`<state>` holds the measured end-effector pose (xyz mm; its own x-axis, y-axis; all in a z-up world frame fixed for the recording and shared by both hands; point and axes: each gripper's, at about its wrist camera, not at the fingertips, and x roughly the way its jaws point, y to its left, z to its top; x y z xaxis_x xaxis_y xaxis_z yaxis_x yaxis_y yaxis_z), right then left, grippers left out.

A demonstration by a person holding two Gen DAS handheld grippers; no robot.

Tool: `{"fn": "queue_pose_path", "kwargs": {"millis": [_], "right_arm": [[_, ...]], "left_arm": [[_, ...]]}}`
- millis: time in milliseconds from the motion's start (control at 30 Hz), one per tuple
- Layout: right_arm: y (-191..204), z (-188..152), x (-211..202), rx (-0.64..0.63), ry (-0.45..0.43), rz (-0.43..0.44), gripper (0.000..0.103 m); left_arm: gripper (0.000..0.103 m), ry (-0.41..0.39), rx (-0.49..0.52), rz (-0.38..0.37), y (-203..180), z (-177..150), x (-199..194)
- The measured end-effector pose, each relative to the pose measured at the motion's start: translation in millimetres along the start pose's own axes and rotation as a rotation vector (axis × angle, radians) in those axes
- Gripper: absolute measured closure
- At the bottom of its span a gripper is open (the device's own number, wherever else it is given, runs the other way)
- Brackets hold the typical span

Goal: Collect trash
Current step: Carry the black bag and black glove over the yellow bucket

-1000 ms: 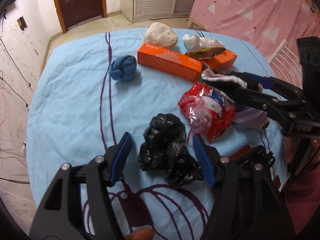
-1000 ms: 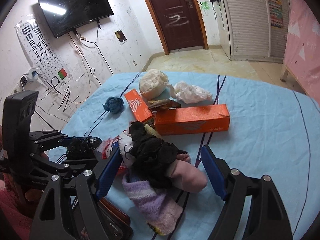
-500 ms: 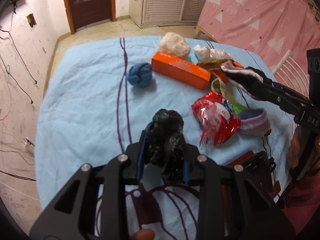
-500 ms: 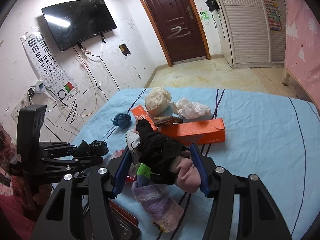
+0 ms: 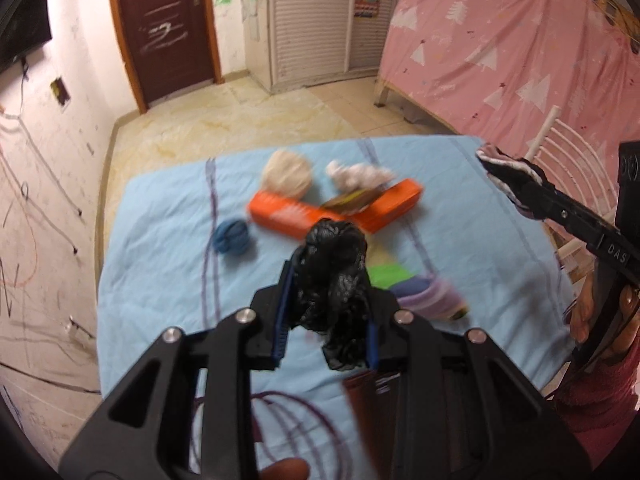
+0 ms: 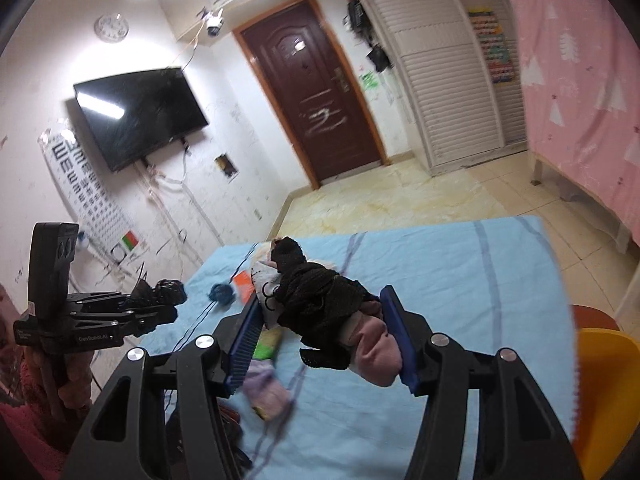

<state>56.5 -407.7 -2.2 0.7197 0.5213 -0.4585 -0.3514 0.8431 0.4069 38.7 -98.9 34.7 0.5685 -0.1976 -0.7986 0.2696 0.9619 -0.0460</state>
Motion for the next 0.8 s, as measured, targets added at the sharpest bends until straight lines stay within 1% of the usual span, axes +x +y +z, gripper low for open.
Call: {"fn": "queue_pose_path", "kwargs": {"millis": [167,300,367,400,500,633,700,733,800], "right_arm": [[-57,-6,-54,0.094,-0.081,-0.089,0.051],[-92,-13,-87,0.15,-0.129,-0.151,0.051],[-108,-16,-100,0.168,-0.142,-0.196,0.05],[-117,-19,-107,0.176,-0.148,-0.235,0.05],[-135,-29,-120,0.196,-0.155,-0.304,0.05],[-159,-41,-124,0.238,-0.145,-0.33,0.05],[-170,-46,-125,0.249,-0.14,-0.365,0.05],[-172,-48,-124,0.261,-0.138,-0.368,0.05],[-185,-51,-123,0.284,-0.124,-0.353,0.046]], "left_arm": [[0.075,-0.015,0.083,-0.023,-44,17,-3],[0.075,-0.009,0.139,-0.04,-79,30,2],[0.075,-0.005,0.159,-0.05,-99,39,5],[0.075,-0.003,0.167,-0.052,-106,42,7],[0.075,0.003,0.191,-0.071,-137,51,11],[0.075,0.01,0.238,-0.097,-181,64,18],[0.075,0.016,0.261,-0.103,-203,69,22],[0.075,0.027,0.277,-0.112,-216,72,25],[0.075,0.05,0.299,-0.132,-240,77,32]]}}
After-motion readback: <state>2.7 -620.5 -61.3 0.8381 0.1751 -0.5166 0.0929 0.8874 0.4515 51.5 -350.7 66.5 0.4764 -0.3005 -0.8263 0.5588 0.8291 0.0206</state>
